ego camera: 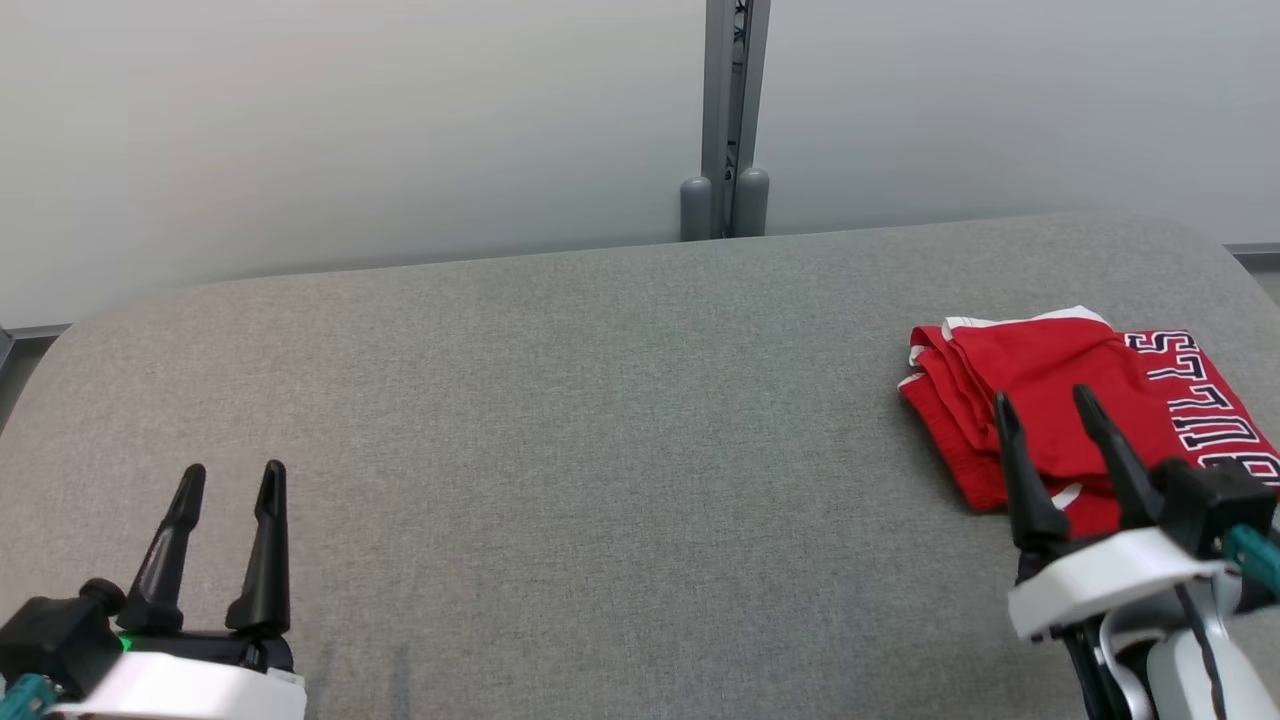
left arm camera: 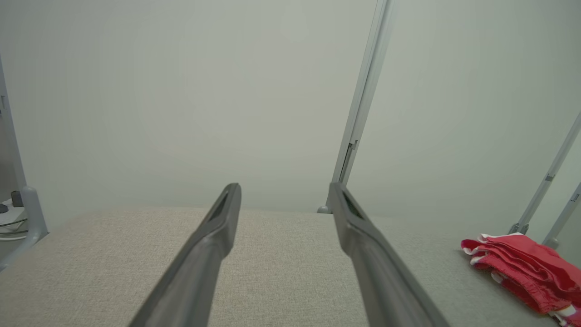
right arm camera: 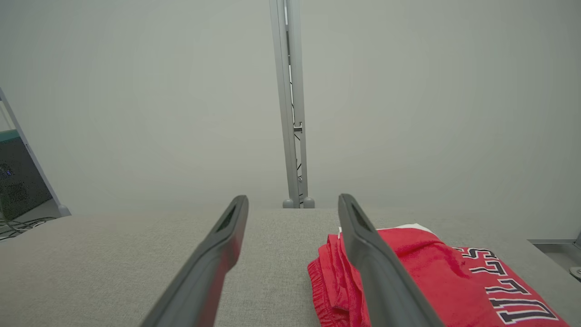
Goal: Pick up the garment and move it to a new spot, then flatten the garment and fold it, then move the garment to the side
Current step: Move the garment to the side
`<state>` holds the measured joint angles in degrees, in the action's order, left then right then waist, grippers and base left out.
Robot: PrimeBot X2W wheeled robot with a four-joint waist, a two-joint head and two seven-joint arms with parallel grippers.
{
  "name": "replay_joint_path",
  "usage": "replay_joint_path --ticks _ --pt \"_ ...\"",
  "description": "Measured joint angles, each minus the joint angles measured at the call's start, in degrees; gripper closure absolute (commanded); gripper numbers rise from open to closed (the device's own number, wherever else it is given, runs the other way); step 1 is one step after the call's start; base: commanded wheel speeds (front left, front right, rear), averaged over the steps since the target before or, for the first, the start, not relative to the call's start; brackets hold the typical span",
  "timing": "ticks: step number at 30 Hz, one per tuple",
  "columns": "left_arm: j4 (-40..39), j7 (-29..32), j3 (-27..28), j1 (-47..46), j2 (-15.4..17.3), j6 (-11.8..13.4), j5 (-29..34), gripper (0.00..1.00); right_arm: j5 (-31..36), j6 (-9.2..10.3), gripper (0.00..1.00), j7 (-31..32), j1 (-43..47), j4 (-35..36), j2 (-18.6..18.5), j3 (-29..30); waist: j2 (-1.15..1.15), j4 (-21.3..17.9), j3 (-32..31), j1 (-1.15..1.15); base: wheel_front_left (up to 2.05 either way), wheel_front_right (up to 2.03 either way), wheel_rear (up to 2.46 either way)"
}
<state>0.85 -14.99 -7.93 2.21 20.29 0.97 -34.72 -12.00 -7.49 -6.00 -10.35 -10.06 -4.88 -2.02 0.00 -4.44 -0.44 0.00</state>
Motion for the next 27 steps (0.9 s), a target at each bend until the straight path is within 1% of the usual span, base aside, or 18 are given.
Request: replay_joint_path --ticks 3,6,13,20,27 --pt "1.43 0.00 1.27 0.71 -2.02 -0.67 2.02 0.00 0.23 0.00 0.00 -2.29 2.86 -0.52 0.73 0.56 0.00 0.43 -0.15 0.00 0.00 0.00 0.00" --pt "3.81 0.00 2.97 1.50 -4.14 -1.13 4.10 0.00 -0.87 0.00 0.00 -4.47 4.26 -1.97 1.16 0.45 0.00 0.55 -0.28 0.00 0.00 0.00 0.00" --pt "8.75 0.00 4.98 2.01 -7.95 -4.26 9.89 0.00 -1.79 0.00 0.00 -7.31 4.74 -4.83 1.62 -1.18 0.00 0.68 -0.18 0.00 0.00 0.00 0.00" --pt "9.60 0.00 7.75 1.13 -10.29 -6.35 13.72 0.00 -1.08 0.00 0.00 -8.28 4.41 -6.03 1.71 -1.38 0.00 1.08 -0.03 0.00 0.00 0.00 0.00" --pt "9.94 0.00 9.61 1.09 -11.57 -7.46 15.74 0.00 -1.16 0.00 0.00 -8.70 3.84 -6.72 1.89 -2.22 0.00 1.37 -0.13 0.00 0.00 0.00 0.00"
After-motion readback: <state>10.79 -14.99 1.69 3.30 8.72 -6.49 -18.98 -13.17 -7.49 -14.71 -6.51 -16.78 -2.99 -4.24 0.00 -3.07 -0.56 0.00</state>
